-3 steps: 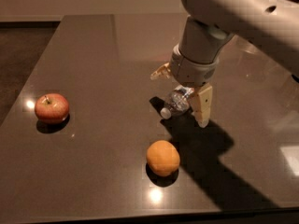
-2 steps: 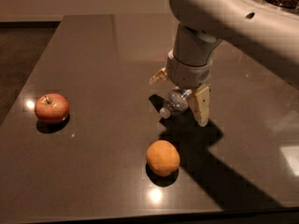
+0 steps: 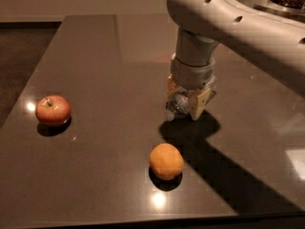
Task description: Place water bottle upright
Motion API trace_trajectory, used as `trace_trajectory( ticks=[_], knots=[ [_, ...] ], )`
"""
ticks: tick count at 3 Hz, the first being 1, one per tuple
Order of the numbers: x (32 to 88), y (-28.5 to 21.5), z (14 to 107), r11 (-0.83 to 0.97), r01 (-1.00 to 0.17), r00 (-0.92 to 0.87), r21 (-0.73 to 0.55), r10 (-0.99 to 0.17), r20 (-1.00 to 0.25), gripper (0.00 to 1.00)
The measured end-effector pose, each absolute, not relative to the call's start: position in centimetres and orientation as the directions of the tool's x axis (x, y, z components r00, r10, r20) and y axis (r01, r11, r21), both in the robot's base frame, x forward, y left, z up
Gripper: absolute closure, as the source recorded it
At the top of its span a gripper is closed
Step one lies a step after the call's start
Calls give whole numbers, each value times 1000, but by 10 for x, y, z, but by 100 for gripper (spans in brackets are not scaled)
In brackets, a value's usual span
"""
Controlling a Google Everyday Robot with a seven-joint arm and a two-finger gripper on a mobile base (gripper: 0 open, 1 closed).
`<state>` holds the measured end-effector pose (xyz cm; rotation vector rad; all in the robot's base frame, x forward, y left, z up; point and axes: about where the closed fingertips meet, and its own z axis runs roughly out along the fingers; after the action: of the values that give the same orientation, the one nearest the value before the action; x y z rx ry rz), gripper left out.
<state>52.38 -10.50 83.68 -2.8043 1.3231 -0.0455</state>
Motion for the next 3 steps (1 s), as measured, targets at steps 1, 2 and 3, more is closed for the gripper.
trace_trajectory(
  ticks=[1, 2, 3],
  knots=[
    [530, -109, 852, -586, -808, 588, -64, -808, -24, 65],
    [530, -116, 879, -495, -863, 505, -102, -855, -119, 88],
    [528, -109, 915, -372, -920, 393, -127, -867, -307, 100]
  ],
)
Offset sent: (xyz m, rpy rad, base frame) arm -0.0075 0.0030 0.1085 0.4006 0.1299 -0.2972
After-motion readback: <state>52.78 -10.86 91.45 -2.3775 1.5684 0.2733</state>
